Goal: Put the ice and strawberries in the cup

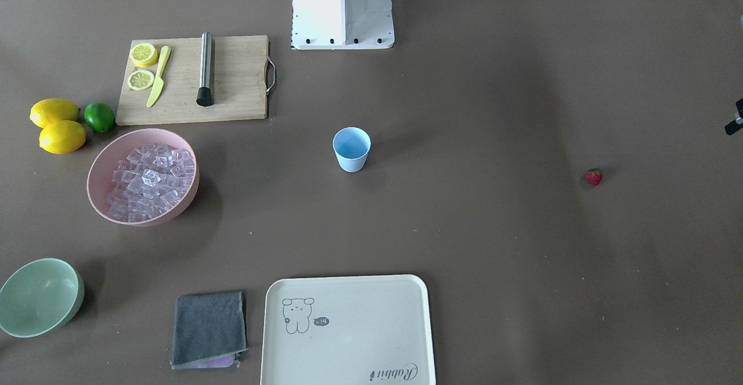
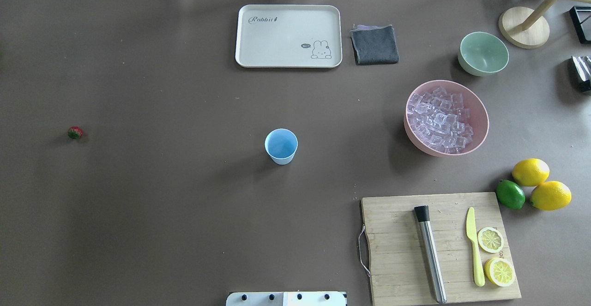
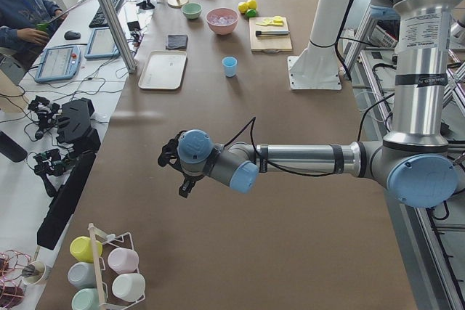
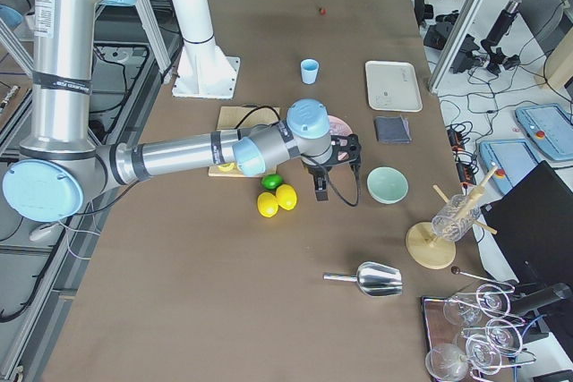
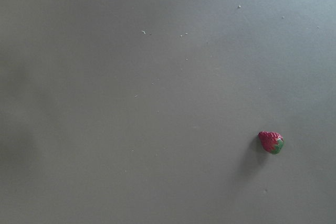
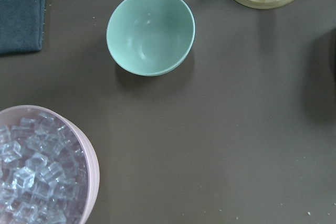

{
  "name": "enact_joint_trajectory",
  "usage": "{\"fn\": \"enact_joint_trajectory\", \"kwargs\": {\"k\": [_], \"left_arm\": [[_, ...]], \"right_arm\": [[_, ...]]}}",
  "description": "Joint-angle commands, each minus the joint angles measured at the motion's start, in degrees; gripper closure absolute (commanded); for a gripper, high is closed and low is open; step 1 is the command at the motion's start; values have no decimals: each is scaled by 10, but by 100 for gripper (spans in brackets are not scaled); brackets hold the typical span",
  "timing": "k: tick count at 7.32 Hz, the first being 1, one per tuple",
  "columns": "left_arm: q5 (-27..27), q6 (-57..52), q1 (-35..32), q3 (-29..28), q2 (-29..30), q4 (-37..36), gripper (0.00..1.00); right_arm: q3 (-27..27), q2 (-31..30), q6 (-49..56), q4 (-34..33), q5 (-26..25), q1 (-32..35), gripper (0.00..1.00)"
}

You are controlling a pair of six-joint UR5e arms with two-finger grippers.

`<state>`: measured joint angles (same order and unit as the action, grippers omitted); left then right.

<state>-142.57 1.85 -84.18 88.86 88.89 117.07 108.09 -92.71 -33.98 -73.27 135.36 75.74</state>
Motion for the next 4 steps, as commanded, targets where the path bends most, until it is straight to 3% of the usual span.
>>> {"fn": "enact_joint_trajectory", "kwargs": {"k": [1,4], "left_arm": [[12,25,10,2,1,3,2],[11,39,10,2,-4,34,2]], "right_arm": [[-2,71,-152,1,-92,-123,0],[-21,120,-251,-6,-198,-261,1]]}}
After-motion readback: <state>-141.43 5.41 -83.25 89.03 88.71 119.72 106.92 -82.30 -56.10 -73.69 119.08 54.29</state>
